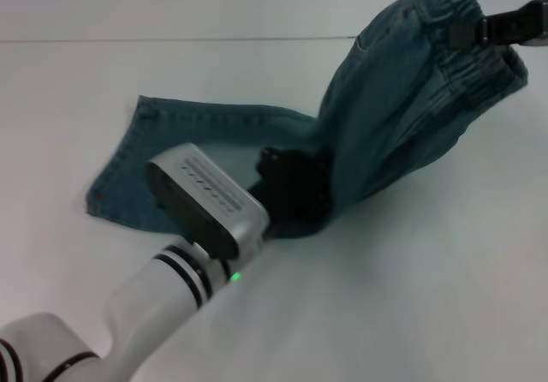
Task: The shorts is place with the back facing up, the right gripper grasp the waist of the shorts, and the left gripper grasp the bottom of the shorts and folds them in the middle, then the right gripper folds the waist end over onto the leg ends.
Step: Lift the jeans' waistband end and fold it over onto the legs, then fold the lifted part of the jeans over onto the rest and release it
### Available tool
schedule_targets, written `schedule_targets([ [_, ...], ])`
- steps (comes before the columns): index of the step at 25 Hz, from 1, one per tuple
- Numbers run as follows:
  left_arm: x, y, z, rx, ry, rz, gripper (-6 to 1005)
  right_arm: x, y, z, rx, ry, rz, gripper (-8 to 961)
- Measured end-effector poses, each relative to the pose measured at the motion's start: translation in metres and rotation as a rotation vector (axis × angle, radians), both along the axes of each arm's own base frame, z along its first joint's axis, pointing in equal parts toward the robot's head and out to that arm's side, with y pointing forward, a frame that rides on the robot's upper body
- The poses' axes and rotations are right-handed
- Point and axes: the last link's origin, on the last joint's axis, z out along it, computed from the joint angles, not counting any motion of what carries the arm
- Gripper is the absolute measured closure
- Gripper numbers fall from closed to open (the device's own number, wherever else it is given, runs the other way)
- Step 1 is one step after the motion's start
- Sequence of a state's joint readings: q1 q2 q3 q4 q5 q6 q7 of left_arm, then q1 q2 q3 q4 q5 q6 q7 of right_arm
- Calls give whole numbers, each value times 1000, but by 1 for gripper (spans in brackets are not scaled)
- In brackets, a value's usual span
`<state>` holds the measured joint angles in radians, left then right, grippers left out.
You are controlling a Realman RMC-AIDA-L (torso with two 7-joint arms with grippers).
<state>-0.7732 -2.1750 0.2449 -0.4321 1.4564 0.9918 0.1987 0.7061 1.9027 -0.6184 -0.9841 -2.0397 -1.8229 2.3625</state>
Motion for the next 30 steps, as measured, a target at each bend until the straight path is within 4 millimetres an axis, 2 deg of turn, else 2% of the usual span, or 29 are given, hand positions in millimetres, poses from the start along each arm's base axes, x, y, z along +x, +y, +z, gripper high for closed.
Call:
schedule_targets([
  [10, 34, -23, -26, -145, -9, -81, 998, -15, 7, -5, -11, 1, 33, 793],
  [16, 31, -25, -23, -128, -28, -72, 999, -12, 7, -6, -14, -6, 26, 796],
  [21, 15, -22, -10, -48, -80, -16, 935, -5, 8, -9, -20, -3, 0, 795],
  [27, -25, -18, 28, 97, -252, 112, 858, -5, 12, -16, -27, -21, -8, 799],
  [30, -49, -17, 53, 190, -348, 179, 719, -11, 16, -27, -46, -34, 1, 799],
])
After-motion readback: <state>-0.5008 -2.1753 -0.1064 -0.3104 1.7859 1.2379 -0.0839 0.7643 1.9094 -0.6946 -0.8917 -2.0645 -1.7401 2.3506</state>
